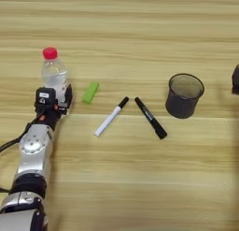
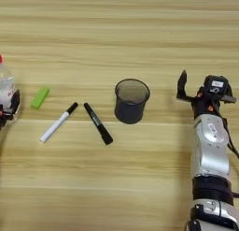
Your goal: Move the objects on the table
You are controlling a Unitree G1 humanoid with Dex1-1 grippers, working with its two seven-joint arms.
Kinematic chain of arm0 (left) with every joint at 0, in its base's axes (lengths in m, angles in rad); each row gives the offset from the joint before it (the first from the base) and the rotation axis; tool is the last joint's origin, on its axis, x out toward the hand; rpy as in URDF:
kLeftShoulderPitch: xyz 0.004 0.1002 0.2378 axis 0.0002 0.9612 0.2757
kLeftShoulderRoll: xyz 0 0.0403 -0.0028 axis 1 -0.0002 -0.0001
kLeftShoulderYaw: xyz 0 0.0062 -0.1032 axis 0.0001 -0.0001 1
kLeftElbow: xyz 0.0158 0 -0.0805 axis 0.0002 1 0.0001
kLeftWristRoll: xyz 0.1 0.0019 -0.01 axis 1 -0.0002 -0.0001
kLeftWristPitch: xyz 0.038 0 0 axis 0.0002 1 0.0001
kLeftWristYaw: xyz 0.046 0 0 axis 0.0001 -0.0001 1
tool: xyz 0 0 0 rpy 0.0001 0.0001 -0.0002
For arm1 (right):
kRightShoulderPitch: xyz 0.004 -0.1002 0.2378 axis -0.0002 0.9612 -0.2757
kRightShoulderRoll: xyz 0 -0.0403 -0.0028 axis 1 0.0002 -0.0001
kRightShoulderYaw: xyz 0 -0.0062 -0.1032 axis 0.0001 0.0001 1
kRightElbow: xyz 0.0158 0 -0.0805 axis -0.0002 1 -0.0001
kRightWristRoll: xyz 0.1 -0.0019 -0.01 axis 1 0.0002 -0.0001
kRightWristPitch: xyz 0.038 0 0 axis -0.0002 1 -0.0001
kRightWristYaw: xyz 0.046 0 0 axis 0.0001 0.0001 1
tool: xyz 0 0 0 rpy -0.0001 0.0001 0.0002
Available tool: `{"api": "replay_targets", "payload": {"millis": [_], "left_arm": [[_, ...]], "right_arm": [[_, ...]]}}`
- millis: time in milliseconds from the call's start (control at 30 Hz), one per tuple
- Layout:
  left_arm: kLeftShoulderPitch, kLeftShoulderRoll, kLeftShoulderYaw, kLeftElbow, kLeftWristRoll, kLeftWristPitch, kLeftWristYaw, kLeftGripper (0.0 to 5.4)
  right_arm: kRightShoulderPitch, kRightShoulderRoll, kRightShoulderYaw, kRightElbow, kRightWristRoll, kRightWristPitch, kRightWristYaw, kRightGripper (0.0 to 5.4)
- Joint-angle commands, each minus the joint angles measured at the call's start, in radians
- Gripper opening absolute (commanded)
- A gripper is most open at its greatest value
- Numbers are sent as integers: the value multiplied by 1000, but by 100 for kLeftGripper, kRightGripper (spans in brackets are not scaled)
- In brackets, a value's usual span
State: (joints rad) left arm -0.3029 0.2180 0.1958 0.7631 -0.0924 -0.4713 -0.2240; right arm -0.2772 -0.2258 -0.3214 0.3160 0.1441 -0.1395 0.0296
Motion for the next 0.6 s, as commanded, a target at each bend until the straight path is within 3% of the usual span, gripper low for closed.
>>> {"api": "replay_targets", "payload": {"millis": [33, 233, 333, 367, 600], "left_arm": [[-26, 12, -3, 7, 4, -1, 7, 309], [-23, 8, -6, 6, 3, 27, 18, 309], [3, -2, -16, -19, 13, 35, 28, 309], [7, -5, -18, -24, 12, 39, 28, 345], [31, -14, -40, -59, 21, 68, 41, 439]], "right_arm": [[-4, -3, -1, -18, 11, 8, -2, 540], [-5, -6, -3, -17, 16, 9, -1, 540], [-6, -6, -5, -20, 19, 10, -1, 540], [-6, -6, -5, -20, 19, 9, -1, 540], [-6, -9, -6, -21, 25, 9, -3, 540]]}}
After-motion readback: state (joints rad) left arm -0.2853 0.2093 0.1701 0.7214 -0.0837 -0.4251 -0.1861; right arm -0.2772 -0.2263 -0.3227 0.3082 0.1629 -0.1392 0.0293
